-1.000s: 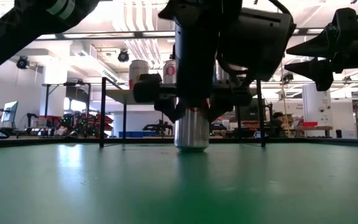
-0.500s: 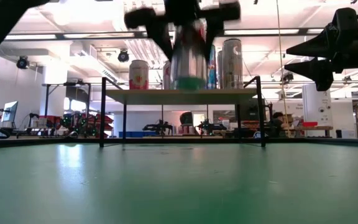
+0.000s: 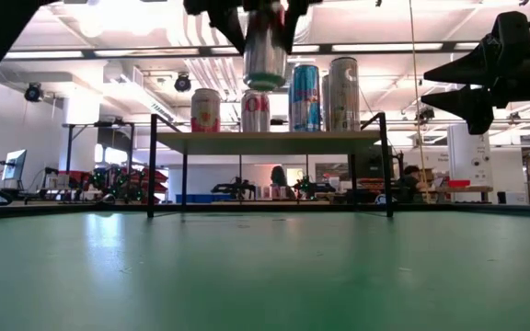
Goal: Place canned beverage on shelf
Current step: Put the red-silver soda can on the shelf aligned with the other red-silver soda can
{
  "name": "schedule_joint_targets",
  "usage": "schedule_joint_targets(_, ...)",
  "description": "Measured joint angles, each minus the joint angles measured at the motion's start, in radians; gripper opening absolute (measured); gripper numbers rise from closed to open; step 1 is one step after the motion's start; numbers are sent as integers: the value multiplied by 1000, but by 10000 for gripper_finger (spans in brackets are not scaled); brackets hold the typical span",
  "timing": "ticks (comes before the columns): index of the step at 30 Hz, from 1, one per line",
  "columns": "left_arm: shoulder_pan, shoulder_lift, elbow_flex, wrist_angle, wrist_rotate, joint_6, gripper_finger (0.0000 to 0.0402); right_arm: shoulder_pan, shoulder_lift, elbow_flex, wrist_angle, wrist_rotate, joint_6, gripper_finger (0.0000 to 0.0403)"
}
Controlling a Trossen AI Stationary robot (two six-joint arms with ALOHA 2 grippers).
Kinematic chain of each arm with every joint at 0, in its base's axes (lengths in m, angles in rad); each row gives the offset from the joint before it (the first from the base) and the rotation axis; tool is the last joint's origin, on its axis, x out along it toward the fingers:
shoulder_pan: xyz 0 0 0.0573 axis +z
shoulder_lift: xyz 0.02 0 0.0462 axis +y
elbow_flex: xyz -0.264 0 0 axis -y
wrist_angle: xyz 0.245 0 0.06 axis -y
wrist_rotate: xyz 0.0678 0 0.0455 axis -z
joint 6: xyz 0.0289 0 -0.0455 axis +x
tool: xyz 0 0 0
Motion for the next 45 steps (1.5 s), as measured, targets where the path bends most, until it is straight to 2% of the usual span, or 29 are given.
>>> schedule_joint_targets(6, 95, 7, -7, 2, 8, 2, 298, 0, 0, 0, 0, 0, 0, 238)
schedule_joint_targets(14, 184, 8, -55, 46, 20, -89, 296, 0, 0, 0, 0, 0, 0, 238)
schedule_joint_targets(24, 204, 9, -116, 99, -74, -102, 296, 0, 0, 0, 0, 0, 0, 238)
schedule_joint_targets(37, 241, 9, -171, 194, -76, -102, 297, 0, 0, 0, 0, 0, 0, 238)
schedule_joint_targets(45, 262, 9, -188, 271, -66, -19, 298, 0, 0, 0, 0, 0, 0, 238)
